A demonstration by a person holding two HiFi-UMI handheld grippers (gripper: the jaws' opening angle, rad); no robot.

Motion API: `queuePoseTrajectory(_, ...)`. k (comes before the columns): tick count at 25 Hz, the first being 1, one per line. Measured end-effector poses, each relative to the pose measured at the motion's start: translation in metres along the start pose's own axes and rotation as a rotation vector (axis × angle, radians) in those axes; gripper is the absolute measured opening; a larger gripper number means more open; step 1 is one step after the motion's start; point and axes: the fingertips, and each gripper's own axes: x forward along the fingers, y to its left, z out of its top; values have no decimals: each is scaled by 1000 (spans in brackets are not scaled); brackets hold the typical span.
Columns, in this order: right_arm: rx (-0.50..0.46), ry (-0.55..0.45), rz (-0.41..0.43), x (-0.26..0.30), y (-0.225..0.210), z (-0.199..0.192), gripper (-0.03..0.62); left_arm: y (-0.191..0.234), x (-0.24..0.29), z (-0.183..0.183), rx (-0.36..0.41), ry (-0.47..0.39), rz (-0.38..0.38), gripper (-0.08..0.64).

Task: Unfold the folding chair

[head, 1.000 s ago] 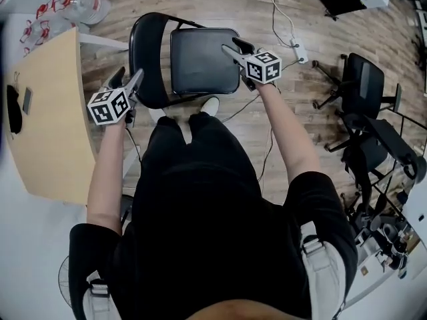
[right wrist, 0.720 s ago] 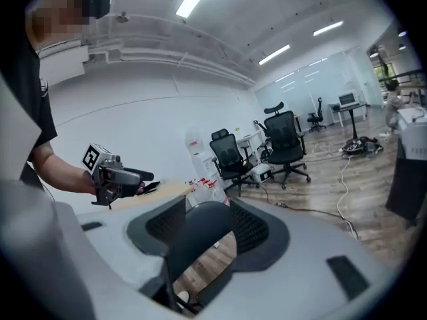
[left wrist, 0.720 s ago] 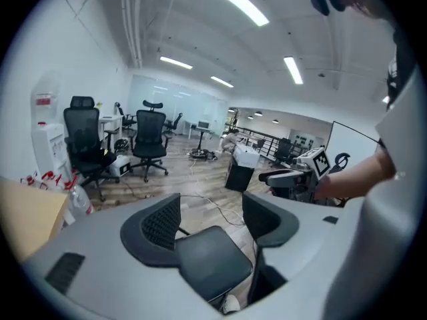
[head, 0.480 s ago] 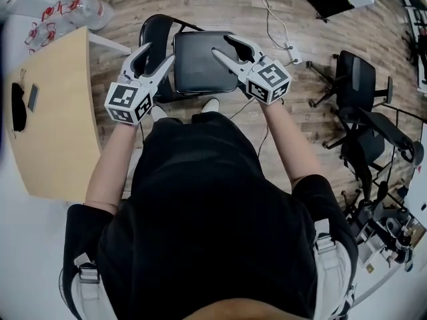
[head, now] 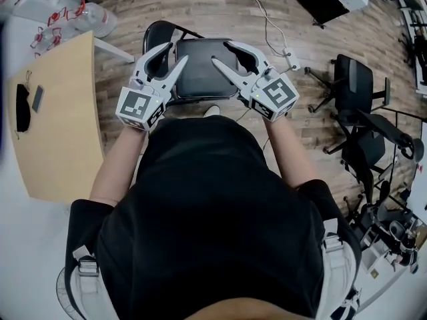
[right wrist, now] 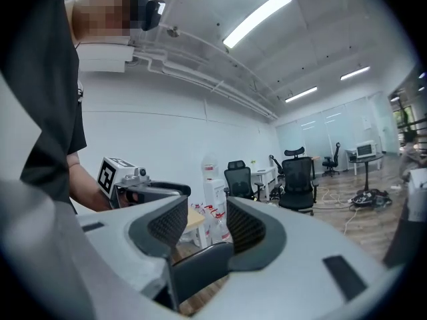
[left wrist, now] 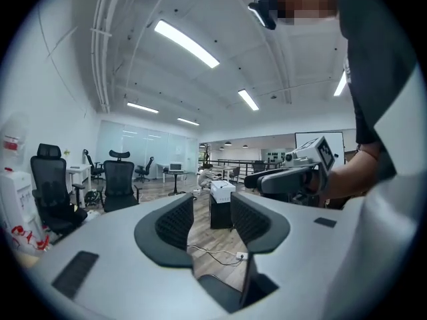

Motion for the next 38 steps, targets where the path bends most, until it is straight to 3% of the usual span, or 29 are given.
queuePoseTrajectory(19, 1, -50, -7, -15, 7, 7, 118, -42, 14, 22, 61, -57, -60, 118)
queuePoseTrajectory(38, 2, -30, -19, -8, -5, 5, 101, -35, 17, 15, 46, -37, -65, 115)
